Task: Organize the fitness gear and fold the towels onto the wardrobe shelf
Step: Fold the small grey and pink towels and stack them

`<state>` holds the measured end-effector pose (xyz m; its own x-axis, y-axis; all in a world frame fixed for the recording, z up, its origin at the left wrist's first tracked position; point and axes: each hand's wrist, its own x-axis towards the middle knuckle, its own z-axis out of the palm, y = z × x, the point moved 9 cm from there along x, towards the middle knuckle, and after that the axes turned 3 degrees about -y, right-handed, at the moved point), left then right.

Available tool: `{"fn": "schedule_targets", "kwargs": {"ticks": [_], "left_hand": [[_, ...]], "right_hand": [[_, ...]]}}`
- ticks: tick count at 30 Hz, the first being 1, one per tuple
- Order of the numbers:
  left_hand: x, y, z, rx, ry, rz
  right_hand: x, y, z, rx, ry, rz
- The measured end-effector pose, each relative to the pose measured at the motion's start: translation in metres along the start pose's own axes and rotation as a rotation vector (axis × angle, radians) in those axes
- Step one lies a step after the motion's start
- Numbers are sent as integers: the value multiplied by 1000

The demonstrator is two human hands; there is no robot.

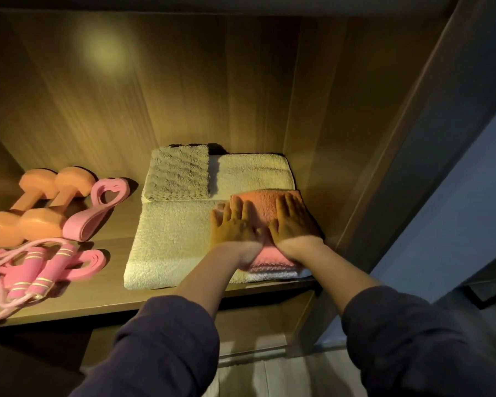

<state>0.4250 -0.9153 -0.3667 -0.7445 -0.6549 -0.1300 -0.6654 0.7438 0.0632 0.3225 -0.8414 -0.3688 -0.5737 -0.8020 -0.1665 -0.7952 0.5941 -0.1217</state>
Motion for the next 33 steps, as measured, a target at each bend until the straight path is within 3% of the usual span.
{"fn": "schedule_targets", "kwargs": {"ticks": [9, 15, 19, 24, 27, 29, 31, 33], "left_hand": [[-3, -4, -10, -39, -27, 53], [-39, -4, -9, -61, 115, 226], [-38, -7, -5, -31, 138, 201], [-49, -9, -5, -98, 105, 250], [-58, -48, -22, -129, 200, 189], [-58, -87, -33, -181, 229, 96], [-59, -121, -44, -301, 286, -2], [-57, -154, -56, -572, 392, -130]], "right_hand": [[-3, 0, -13, -5, -60, 16], [-43, -7, -11, 6, 15, -90], [-45, -6, -12, -54, 107, -100], [-45, -3, -5, -28, -35, -52], [-37, -9, -18, 110, -178, 40], [-32, -40, -26, 133, -199, 2], [-24, -85, -46, 317, -17, -124], [-13, -113, -59, 634, 129, -135]]}}
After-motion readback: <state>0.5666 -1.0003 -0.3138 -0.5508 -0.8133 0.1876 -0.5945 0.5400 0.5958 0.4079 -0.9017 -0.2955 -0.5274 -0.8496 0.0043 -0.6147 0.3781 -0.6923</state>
